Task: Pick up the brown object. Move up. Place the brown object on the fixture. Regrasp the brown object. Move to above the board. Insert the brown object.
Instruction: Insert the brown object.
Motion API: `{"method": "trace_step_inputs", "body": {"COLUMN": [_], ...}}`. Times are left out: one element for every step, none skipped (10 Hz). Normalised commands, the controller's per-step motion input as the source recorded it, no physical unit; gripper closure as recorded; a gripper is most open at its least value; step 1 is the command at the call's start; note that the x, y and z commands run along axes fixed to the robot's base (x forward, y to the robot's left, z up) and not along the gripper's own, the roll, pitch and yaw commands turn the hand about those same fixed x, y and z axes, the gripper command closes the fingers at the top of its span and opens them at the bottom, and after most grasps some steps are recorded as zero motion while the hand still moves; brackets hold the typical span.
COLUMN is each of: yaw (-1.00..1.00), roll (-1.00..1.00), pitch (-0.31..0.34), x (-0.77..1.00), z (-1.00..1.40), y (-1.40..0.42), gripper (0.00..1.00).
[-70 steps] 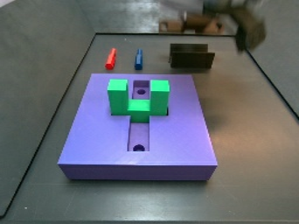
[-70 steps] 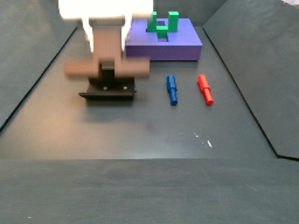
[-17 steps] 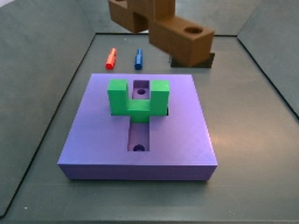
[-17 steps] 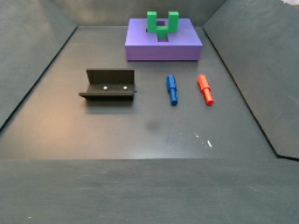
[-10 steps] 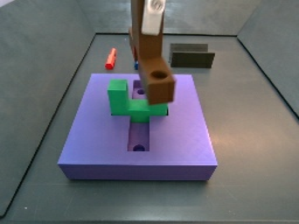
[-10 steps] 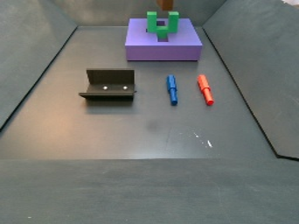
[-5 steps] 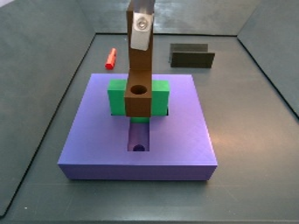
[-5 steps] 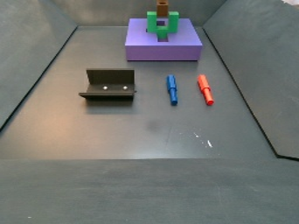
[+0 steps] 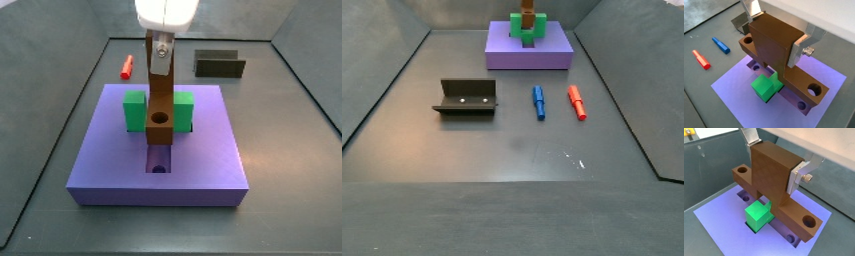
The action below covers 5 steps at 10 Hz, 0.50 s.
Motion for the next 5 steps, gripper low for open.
{"method": "trace_step_inputs", "body": {"yaw": [-0.02, -0.13, -0.08, -0.07, -0.09], "roll": [0.05, -0.05, -0.14, -0.12, -0.03], "pitch": [0.000, 0.000, 0.000, -0.009, -0.003], "x": [0.00, 0.00, 0.00, 0.00, -0.01], "z": [-0.21, -0.44, -0.43, -0.39, -0.32], "y": [0.00, 0.00, 0.00, 0.00, 0.00], "gripper": [1.00, 1.00, 1.00, 1.00, 1.00]}}
